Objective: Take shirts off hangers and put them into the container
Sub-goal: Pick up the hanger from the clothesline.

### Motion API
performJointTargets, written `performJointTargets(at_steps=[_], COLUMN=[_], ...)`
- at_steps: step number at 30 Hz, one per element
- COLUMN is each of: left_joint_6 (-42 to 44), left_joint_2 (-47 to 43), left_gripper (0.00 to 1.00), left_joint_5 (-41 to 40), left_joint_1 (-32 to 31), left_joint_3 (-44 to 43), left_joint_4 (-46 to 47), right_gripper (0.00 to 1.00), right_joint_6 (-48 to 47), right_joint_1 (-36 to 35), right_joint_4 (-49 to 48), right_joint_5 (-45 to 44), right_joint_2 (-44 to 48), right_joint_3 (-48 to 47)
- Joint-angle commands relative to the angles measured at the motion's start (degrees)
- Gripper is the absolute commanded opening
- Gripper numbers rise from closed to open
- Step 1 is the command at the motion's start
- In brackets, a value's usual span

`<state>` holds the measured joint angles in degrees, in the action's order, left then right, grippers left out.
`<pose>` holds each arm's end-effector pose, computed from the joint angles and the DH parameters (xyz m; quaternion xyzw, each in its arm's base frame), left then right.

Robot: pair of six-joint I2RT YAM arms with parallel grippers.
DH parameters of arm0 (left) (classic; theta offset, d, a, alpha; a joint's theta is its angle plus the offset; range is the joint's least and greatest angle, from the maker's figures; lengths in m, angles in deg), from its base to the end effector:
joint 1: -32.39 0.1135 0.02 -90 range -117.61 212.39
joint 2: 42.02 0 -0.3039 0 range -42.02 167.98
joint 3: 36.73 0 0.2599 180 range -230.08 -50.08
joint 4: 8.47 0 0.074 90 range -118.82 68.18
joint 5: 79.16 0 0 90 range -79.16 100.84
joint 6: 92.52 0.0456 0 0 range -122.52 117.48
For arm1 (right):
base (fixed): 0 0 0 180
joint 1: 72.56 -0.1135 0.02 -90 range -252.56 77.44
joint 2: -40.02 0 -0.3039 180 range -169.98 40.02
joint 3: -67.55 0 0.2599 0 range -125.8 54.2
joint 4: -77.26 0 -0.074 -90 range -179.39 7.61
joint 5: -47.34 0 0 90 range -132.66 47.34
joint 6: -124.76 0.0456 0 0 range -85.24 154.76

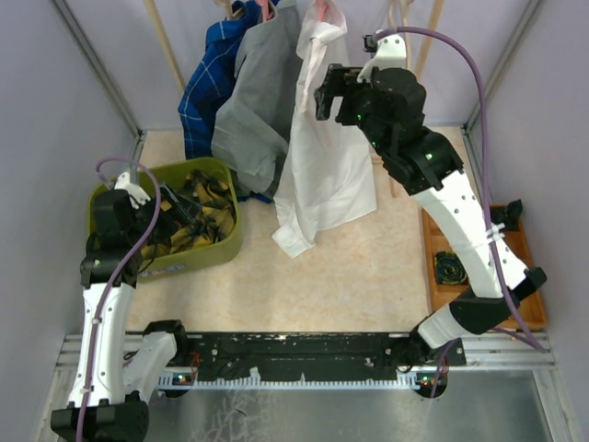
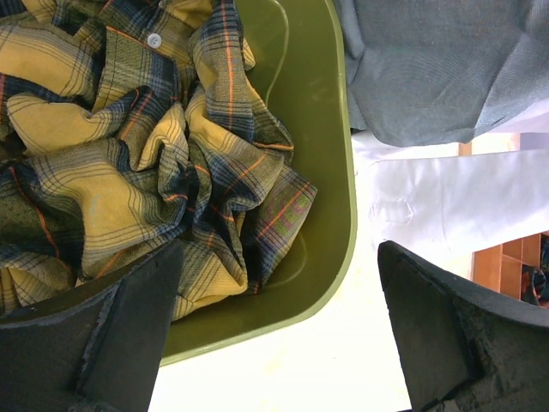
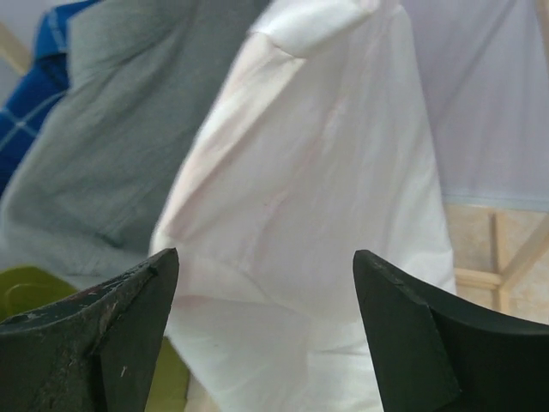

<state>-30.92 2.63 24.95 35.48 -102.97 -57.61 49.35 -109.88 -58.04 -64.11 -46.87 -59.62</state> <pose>0.1507 -0.0030 0.3680 -0.1690 0.8341 -0.2152 0.4790 0.2629 0.1795 0.5760 -0.0181 0.7318 0.1693 0.6599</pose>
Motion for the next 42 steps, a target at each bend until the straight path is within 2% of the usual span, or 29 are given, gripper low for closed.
performJointTargets(at_steps=[1, 3, 5, 9, 12, 14, 17, 20, 23, 24, 29, 33, 42], left_joint_6=[0.7, 0.0, -0.6, 0.0, 0.6, 0.8, 0.8, 0.5, 0.1, 0.0, -0.2, -0.2, -0.4], left_joint_2=[0.5, 0.5, 0.6, 0.5, -0.4, -0.8, -0.9, -0.4, -0.3, -0.3, -0.5, -1.0, -1.1], left_gripper=[1.0, 1.0, 1.0, 1.0, 1.0, 1.0, 1.0, 1.0, 1.0, 1.0, 1.0, 1.0, 1.0], left_joint_5=[1.8, 2.5, 3.1, 3.0, 1.7, 1.3, 1.3, 2.1, 2.7, 3.0, 3.5, 3.3, 3.3], left_joint_1=[-0.2, -0.1, -0.2, -0.2, -0.1, -0.2, -0.2, -0.2, -0.2, -0.2, -0.2, -0.2, -0.2], left_joint_3=[-1.0, -0.6, -0.4, -1.0, -1.1, -1.0, -0.8, -1.0, -1.4, -1.5, -2.4, -2.5, -2.8], left_joint_4=[0.8, 1.5, 2.0, 1.0, 0.2, 0.1, 0.0, 0.1, 0.1, 0.3, 0.0, -0.4, -0.5], right_gripper=[0.85, 0.88, 0.91, 0.9, 0.88, 0.81, 0.62, 0.4, 0.14, 0.1, 0.0, 0.0, 0.0], right_joint_6=[0.9, -1.1, -3.4, -3.9, -6.5, -8.1, -9.1, -8.6, -8.5, -8.5, -10.6, -12.0, -13.6], right_joint_1=[-1.0, -3.8, -7.2, -7.6, -7.6, -7.6, -7.6, -7.0, -6.0, -5.7, -4.2, -3.9, -3.9], right_joint_4=[-6.7, -3.6, 0.9, 9.5, 6.5, -1.3, -8.6, -8.7, -9.9, -10.8, -16.5, -20.5, -32.3], right_joint_5=[14.4, 13.6, 5.7, -11.1, -19.4, -19.6, -18.0, -16.2, -14.4, -13.6, -11.5, -13.5, -15.2], right_joint_2=[3.1, 0.0, -4.2, -13.4, -12.7, -8.7, -3.2, -1.4, 0.1, 0.7, 2.1, 2.8, 8.7], right_joint_3=[-0.7, -3.7, -8.5, -19.2, -16.2, -9.7, -2.1, 0.1, 2.5, 3.3, 5.4, 5.8, 14.3])
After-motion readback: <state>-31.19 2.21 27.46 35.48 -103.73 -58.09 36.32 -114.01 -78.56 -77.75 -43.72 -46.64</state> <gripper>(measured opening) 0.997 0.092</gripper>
